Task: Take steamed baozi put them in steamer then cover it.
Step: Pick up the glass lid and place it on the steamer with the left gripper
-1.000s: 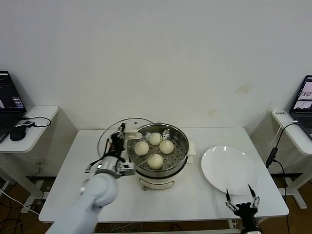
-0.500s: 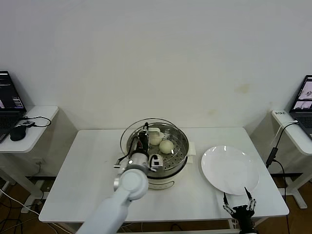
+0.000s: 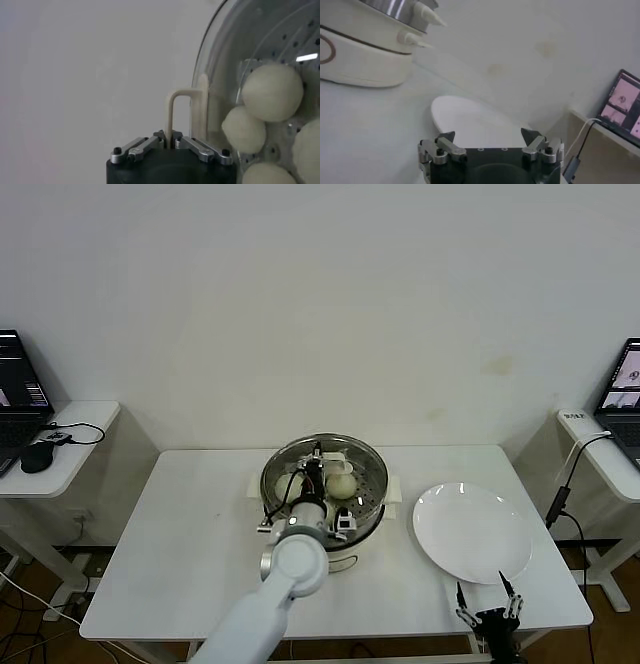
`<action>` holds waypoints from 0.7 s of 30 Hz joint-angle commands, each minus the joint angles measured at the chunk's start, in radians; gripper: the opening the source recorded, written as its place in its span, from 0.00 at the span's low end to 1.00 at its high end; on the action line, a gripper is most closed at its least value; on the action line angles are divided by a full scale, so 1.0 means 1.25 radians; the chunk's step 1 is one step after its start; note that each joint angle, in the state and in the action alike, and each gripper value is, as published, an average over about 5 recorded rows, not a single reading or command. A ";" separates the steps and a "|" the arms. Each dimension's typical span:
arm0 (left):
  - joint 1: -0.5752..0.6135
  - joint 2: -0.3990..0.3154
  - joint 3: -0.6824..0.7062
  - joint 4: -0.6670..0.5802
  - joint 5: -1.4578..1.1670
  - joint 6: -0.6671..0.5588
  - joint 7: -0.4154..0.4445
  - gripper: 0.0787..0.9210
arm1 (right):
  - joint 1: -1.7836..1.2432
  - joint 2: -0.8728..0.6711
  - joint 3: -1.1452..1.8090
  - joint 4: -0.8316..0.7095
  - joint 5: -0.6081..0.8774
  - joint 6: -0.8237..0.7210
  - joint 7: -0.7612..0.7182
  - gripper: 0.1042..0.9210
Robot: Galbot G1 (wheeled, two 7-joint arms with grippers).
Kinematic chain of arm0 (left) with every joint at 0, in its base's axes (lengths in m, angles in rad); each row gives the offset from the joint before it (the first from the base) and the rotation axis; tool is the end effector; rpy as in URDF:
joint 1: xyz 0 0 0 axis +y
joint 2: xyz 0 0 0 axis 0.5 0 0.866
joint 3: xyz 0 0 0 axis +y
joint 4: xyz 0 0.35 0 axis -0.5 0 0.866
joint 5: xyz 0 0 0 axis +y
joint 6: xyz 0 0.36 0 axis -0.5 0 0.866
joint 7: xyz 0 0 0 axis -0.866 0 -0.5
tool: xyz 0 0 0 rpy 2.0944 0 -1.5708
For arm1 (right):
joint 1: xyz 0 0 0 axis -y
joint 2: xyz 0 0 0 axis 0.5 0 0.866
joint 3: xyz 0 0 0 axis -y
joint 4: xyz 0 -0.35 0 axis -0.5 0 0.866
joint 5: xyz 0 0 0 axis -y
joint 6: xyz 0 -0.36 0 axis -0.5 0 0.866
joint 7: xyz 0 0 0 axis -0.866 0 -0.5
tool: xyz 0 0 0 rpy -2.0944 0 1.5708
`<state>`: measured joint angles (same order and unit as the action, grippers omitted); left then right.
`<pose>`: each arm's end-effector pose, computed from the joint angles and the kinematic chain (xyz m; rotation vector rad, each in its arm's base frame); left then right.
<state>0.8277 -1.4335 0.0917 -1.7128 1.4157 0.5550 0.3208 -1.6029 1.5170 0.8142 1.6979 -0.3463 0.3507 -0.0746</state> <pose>0.3547 -0.1628 -0.2532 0.1800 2.2626 2.1561 0.1332 -0.1185 -0.4340 -0.0328 -2.9118 0.7498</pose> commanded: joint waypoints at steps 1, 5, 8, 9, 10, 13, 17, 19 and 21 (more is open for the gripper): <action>0.010 -0.024 -0.005 0.017 0.027 -0.003 0.001 0.08 | 0.000 -0.001 -0.002 -0.005 -0.004 0.002 0.000 0.88; 0.014 -0.021 -0.014 0.015 0.025 -0.005 -0.002 0.08 | 0.000 -0.001 -0.004 -0.007 -0.006 0.003 0.000 0.88; 0.017 -0.019 -0.018 0.017 0.023 -0.008 -0.004 0.08 | 0.000 0.001 -0.005 -0.008 -0.008 0.003 -0.001 0.88; 0.017 -0.019 -0.019 0.017 0.022 -0.008 -0.005 0.08 | 0.000 0.001 -0.006 -0.009 -0.008 0.003 -0.001 0.88; 0.018 -0.019 -0.019 0.018 0.022 -0.009 -0.006 0.08 | -0.001 0.002 -0.006 -0.009 -0.009 0.004 -0.001 0.88; 0.022 -0.022 -0.020 0.019 0.021 -0.012 -0.009 0.08 | -0.002 0.003 -0.006 -0.009 -0.010 0.004 -0.001 0.88; 0.027 -0.025 -0.024 0.017 0.021 -0.017 -0.014 0.08 | -0.004 0.003 -0.007 -0.008 -0.011 0.005 -0.001 0.88; 0.030 -0.024 -0.025 0.010 0.021 -0.018 -0.015 0.08 | -0.005 0.002 -0.008 -0.008 -0.012 0.006 -0.001 0.88; 0.035 -0.022 -0.025 0.000 0.019 -0.018 -0.016 0.11 | -0.006 0.002 -0.009 -0.009 -0.012 0.006 -0.001 0.88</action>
<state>0.8628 -1.4590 0.0613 -1.6965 1.4383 0.5341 0.3010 -1.6097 1.5199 0.8048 1.6869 -0.3603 0.3576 -0.0765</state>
